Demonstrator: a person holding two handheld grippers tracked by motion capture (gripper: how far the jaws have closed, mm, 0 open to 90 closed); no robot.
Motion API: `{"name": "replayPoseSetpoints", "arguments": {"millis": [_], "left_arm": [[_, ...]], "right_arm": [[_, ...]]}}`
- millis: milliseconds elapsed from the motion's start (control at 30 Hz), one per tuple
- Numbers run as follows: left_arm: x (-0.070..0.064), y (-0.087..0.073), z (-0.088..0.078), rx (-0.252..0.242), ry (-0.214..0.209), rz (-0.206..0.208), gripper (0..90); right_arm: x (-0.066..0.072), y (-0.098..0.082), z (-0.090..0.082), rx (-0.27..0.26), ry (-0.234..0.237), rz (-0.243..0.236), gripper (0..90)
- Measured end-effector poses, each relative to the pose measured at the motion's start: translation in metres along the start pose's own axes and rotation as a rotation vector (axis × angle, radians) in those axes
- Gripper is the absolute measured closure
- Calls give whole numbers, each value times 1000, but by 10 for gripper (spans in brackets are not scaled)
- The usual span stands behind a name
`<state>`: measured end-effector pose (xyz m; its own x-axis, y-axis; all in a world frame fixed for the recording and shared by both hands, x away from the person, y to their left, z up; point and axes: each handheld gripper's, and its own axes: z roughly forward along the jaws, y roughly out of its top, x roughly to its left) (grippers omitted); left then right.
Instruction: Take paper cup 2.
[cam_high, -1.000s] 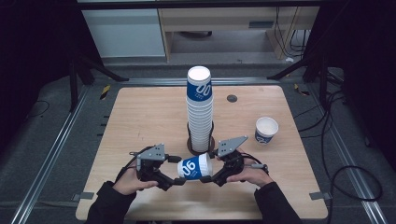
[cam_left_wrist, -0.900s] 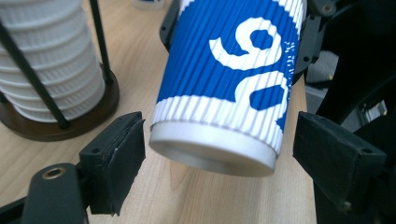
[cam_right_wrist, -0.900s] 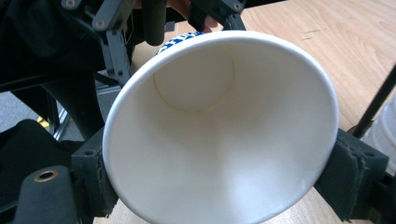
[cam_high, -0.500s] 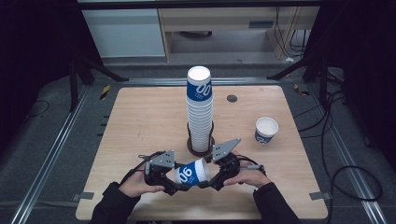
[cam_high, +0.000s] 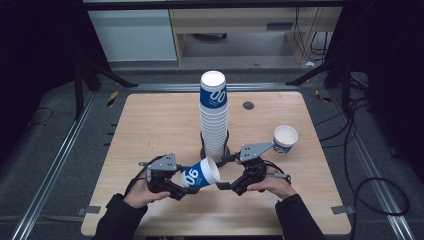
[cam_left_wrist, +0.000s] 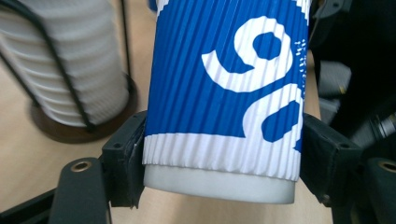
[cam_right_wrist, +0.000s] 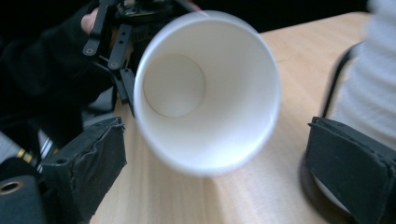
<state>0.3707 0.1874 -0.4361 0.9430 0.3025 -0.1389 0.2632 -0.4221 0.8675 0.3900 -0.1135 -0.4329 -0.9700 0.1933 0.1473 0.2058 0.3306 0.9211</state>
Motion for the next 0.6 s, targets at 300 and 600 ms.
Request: {"name": "replayPoseSetpoints", "arguments": {"millis": [300,600], "left_arm": [[1,3,-9,-206,36,-55,263],[-11,4,8,-217,16,-26,264]], "right_arm": [[-4,4,-10,-107,-41,47,55],[-1,6,-6,-135,17,65,58]]}}
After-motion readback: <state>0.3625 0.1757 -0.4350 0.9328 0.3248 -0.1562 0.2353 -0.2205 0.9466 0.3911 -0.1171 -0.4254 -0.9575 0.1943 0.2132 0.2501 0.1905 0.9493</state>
